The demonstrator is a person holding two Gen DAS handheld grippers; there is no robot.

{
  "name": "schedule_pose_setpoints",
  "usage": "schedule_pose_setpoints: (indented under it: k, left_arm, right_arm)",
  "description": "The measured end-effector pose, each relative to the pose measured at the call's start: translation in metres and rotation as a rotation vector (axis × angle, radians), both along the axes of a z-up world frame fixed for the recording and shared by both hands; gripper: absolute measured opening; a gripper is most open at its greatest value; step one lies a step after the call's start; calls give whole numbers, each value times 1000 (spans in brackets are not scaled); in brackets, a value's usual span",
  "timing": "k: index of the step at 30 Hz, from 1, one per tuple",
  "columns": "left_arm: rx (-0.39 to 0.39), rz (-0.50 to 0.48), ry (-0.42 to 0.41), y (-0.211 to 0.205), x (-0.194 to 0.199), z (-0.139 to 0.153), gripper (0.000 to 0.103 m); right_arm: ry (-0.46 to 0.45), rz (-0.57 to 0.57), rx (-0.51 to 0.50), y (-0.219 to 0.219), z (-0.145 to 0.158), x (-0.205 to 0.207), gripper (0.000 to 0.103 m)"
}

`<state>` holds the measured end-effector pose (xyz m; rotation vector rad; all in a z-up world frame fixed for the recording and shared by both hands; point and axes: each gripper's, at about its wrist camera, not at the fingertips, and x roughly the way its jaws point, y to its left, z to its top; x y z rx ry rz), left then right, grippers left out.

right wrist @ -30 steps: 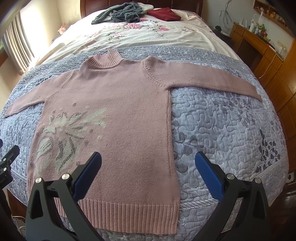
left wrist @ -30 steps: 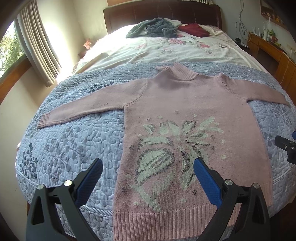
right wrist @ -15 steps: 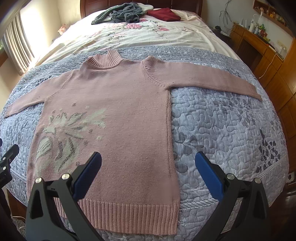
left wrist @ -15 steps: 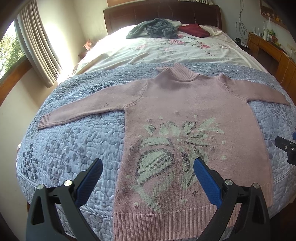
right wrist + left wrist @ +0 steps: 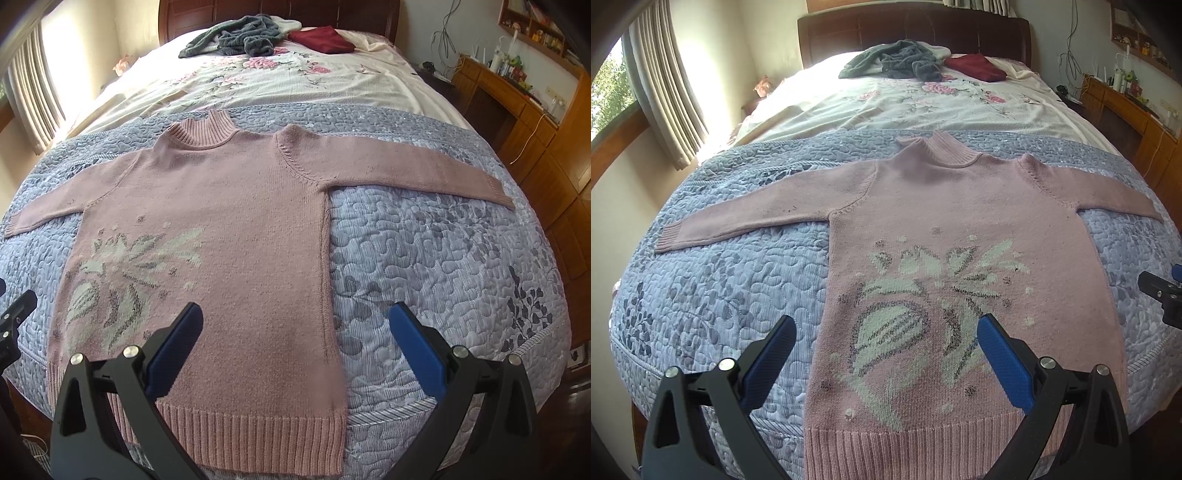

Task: Fold small clothes
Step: 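Move the right tool to the sweater sleeve cuff and grasp it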

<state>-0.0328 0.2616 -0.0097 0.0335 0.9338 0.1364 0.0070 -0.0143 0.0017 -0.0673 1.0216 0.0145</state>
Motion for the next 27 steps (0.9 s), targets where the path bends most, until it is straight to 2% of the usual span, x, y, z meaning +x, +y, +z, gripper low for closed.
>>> schedule_pose_setpoints:
  k: [8,14,17,19,22,27]
  left_arm:
    - [-3,-8,3,-13,17,-6,99]
    - [-15,-30,30,-39,51,-17,99]
    - [-26,-49,48,-58,79,-22,99]
    - [-31,-67,46,-74,100,-24,99]
    - [-21,-85,38,-95,134,-26,99]
    - [-15,-93,15,-126,189,-29,99]
  right_arm:
    - [-29,-19,-17,-15,0,6,100]
    - [-27,-31,5,-49,-6,30,100]
    - [11,-52,37,-88,-13,62,100]
    - [33,-75,14,-121,-18,91,100]
    - [65,-138,-28,-182,-27,138,100]
    - [126,-244,-10,-285,-47,208,100]
